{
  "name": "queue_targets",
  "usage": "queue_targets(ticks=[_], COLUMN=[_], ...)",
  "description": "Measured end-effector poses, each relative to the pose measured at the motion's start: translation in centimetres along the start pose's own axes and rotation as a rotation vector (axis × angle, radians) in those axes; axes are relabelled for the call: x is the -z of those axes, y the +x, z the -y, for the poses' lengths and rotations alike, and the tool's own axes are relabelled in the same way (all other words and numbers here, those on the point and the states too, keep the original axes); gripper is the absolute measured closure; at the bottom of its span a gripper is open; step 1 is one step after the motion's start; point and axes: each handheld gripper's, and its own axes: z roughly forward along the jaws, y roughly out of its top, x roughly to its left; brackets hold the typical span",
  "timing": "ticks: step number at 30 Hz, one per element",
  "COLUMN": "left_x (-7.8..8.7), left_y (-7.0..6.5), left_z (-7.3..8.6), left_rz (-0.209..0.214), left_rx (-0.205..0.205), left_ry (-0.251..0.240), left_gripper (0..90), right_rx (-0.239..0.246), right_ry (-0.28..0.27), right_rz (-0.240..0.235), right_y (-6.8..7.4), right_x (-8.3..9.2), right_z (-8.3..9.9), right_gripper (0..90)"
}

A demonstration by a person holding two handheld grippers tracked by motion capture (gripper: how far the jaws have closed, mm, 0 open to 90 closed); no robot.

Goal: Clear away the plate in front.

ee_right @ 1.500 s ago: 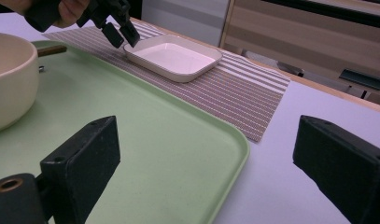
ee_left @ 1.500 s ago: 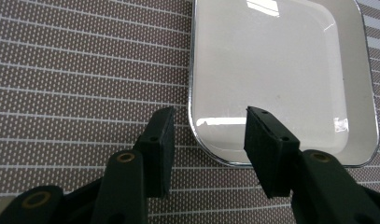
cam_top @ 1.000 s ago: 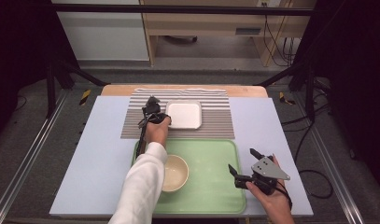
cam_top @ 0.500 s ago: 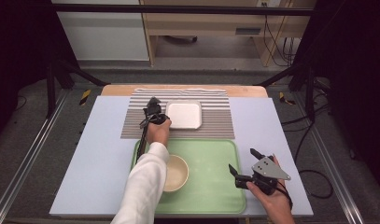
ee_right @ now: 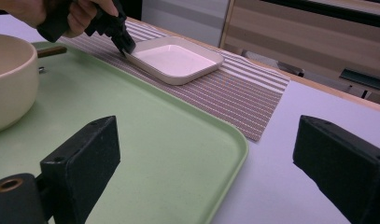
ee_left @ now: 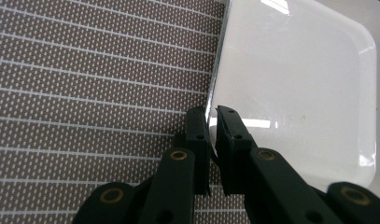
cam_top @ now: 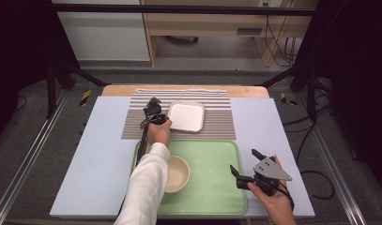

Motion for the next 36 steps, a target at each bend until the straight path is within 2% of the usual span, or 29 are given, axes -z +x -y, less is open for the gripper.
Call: queue_targets(ticks=[11, 14, 17, 30, 36], left_x=[0.3, 0.6, 0.7, 1.4, 2.1], left_y=[0.0, -0.2, -0.2, -0.2, -0.1], left_z=[-0.1, -0.3, -0.4, -0.5, -0.7], left_rz=[0.020, 0.022, 0.029, 0.017, 0.029], left_rx=[-0.014, -0.037, -0.035, -0.072, -0.067], left_ry=[-0.017, -0.033, -0.040, -0.066, -0.085], left_gripper=[86.0, 86.1, 86.3, 86.4, 86.4], right_rx=[-0.002, -0.002, -0.001, 0.001, 0.003], right_ry=[0.001, 0.000, 0.001, 0.002, 0.003], right_rz=[0.000, -0.001, 0.000, 0.001, 0.001], right_y=[0.1, 0.1, 0.1, 0.1, 0.2], right_x=[0.0, 0.0, 0.0, -0.1, -0.1], right_z=[0.0, 0.0, 0.0, 0.0, 0.0], right_gripper=[7.5, 7.5, 7.5, 7.5, 7.5])
